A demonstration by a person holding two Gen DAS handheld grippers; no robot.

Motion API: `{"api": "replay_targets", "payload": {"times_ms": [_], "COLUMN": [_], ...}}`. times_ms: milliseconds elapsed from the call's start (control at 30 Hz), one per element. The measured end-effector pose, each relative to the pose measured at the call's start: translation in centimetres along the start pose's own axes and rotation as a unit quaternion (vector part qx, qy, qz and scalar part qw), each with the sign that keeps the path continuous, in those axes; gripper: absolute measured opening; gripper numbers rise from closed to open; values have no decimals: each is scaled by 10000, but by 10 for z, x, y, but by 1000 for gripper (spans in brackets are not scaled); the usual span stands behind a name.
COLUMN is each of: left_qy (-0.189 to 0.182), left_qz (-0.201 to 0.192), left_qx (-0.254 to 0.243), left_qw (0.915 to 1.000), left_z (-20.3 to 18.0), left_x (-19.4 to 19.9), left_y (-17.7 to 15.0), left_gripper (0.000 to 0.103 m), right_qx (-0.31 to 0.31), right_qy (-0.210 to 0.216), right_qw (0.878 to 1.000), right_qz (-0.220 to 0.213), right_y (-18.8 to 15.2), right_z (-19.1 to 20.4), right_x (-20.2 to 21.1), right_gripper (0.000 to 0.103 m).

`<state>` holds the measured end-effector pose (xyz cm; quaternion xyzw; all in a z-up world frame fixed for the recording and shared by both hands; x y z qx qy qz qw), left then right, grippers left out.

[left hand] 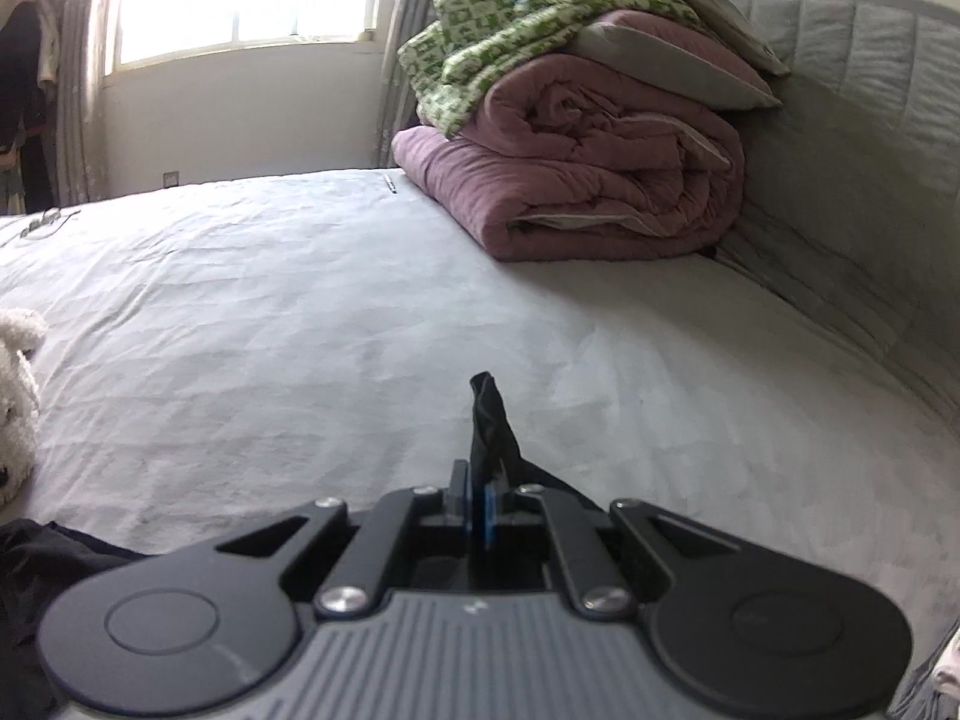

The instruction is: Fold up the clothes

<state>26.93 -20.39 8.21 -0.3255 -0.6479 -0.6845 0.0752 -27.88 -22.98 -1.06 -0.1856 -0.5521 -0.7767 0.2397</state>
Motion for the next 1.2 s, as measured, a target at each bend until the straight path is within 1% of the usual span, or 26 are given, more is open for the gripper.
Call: {"api": "replay_targets", "payload": {"times_ms": [233, 300, 367, 500, 667, 767, 867, 933, 1000, 1133, 1200], "left_qy": [40, -55, -225, -514, -654, -716, -816, -884, -892, -906, -913], "left_qz": [-72, -112, -145, -223, -249, -197, -180, -178, -174, -166, -162], "left_qx": [157, 306, 485, 638, 791, 889, 702, 593, 556, 481, 443], "left_qw": [9998, 9995, 9985, 9964, 9944, 9933, 9940, 9942, 9943, 9946, 9947], "left_z": [29, 39, 48, 53, 55, 48, 23, 9, 3, -9, -15], "left_x": [13, 18, 22, 30, 34, 34, 31, 29, 28, 25, 23], "left_y": [1, 1, 1, 0, 0, 1, 3, 3, 3, 3, 3], "left_gripper": [3, 3, 3, 3, 3, 3, 3, 3, 3, 3, 3], "right_qx": [313, 360, 389, 282, -204, -812, -1663, -1986, -1999, -1806, -1784], "right_qy": [114, 154, 201, 299, 513, 521, 493, 430, 376, 343, 393], "right_qw": [9994, 9992, 9990, 9990, 9981, 9950, 9848, 9791, 9790, 9830, 9831], "right_qz": [-40, -42, -65, -171, -284, -243, -60, 66, 103, -28, -96], "right_y": [6, 8, 14, 33, 53, 55, 41, 28, 21, 22, 23], "right_z": [10, 13, 16, 17, 8, -12, -35, -43, -43, -42, -42], "right_x": [2, 3, 6, 15, 29, 31, 25, 22, 21, 25, 28], "right_gripper": [5, 5, 5, 5, 5, 5, 5, 5, 5, 5, 5]}}
Point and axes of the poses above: each gripper's, at about its wrist camera, not at the fingertips, and x roughly against the way its jaws point, z to its left, y to its top, the point moved 1 cm from there along -x, roughly the way its jaws point, and after that the axes turned 4 degrees about -x, right-handed, at the moved point
